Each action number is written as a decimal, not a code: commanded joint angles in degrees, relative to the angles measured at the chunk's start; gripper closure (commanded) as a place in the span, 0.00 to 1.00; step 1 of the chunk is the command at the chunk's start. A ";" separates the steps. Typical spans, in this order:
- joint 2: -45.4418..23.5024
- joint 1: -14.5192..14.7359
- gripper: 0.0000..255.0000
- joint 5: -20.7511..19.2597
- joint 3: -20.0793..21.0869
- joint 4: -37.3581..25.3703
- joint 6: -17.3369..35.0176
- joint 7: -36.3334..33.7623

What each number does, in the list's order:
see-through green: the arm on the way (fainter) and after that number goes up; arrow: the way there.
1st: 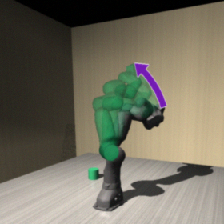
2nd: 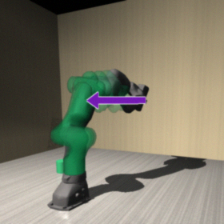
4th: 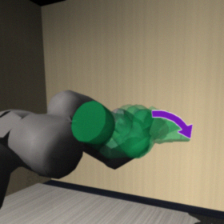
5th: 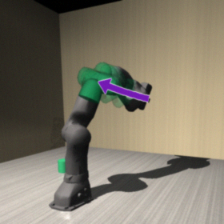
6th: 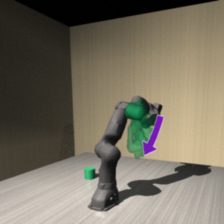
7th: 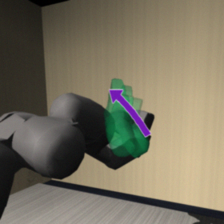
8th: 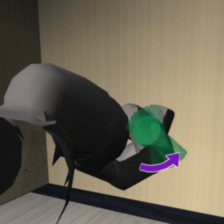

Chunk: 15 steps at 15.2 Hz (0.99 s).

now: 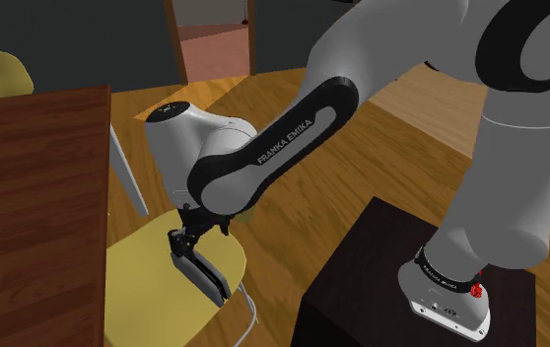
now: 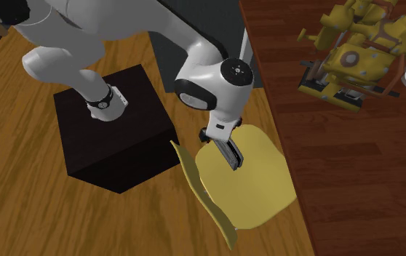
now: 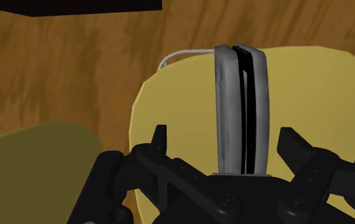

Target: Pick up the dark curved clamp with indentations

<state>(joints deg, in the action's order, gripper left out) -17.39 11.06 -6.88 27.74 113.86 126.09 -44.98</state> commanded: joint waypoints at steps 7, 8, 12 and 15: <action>-10.22 4.24 0.00 -5.54 -1.97 -7.29 2.34 -4.25; -10.71 4.36 0.00 -5.80 -2.14 -7.17 2.91 -4.39; -11.99 4.68 0.00 -6.48 -2.59 -6.92 4.35 -4.77; -11.96 4.61 1.00 -6.46 -2.60 -6.94 4.31 -4.67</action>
<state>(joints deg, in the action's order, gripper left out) -29.29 15.67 -13.32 25.16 106.89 130.36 -49.65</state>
